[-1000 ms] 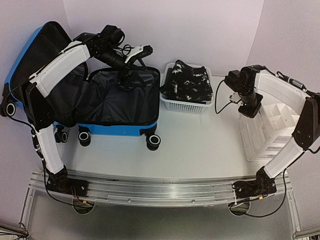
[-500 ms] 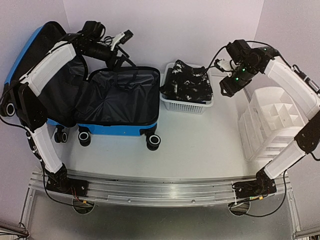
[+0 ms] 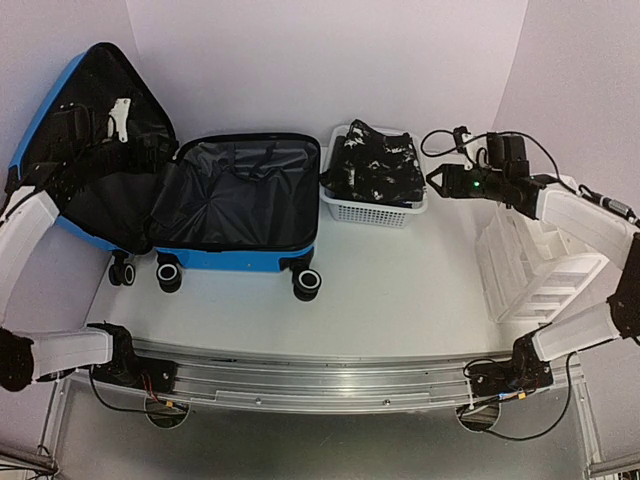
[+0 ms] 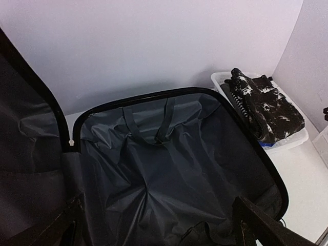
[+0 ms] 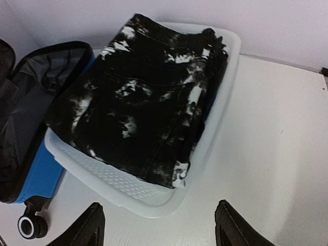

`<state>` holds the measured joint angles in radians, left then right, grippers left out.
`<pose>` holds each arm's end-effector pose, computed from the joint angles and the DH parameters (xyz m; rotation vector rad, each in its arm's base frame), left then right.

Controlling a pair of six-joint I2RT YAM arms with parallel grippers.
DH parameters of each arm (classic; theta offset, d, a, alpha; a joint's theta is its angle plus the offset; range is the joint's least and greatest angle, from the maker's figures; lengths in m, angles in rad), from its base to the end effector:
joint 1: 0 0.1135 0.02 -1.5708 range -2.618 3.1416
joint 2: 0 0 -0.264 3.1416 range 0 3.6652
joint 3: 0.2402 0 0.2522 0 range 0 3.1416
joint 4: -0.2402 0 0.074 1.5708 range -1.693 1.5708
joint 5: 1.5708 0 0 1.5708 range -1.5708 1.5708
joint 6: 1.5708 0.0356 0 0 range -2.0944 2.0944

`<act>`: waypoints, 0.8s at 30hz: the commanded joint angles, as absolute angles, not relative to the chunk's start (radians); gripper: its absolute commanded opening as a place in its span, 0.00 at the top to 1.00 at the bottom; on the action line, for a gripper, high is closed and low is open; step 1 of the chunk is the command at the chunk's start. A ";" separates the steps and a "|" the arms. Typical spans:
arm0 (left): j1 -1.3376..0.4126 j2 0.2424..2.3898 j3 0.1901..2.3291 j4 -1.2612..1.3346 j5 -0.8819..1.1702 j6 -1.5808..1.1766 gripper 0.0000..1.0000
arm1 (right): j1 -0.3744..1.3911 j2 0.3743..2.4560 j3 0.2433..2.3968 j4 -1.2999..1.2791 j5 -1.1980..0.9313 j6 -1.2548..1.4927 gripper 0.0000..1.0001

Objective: Open, take out, and arrange the luggage

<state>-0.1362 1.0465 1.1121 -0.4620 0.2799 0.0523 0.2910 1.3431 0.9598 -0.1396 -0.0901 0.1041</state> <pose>0.2247 -0.0407 0.3762 0.3668 1.9309 -0.3300 0.2911 0.0905 0.2801 -0.2514 2.0937 0.3322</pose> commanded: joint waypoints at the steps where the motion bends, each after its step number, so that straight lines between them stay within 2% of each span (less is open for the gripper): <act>1: -0.045 0.952 0.957 -0.351 0.332 -0.076 0.00 | 0.301 1.100 0.798 0.147 -0.222 0.103 0.34; 5: 0.036 0.893 0.842 -0.299 0.371 -0.109 0.00 | 0.300 0.901 0.645 0.158 -0.213 0.089 0.34; 9: 0.068 0.851 0.738 -0.266 0.405 -0.027 0.00 | 0.301 0.743 0.516 0.158 -0.222 0.072 0.34; 13: 0.074 0.818 0.683 -0.273 0.272 -0.055 0.00 | 0.300 0.614 0.424 0.157 -0.183 0.087 0.34; 17: 0.078 0.784 0.631 -0.242 0.170 -0.102 0.00 | 0.299 0.557 0.375 0.151 -0.147 0.099 0.34; 24: 0.091 0.736 0.549 -0.179 0.094 -0.138 0.00 | 0.300 0.573 0.346 0.144 -0.117 0.098 0.34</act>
<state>0.0807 0.7661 0.5791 -0.2506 0.1714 -0.1014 0.2993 0.5555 0.3572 0.1301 -0.1481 0.0945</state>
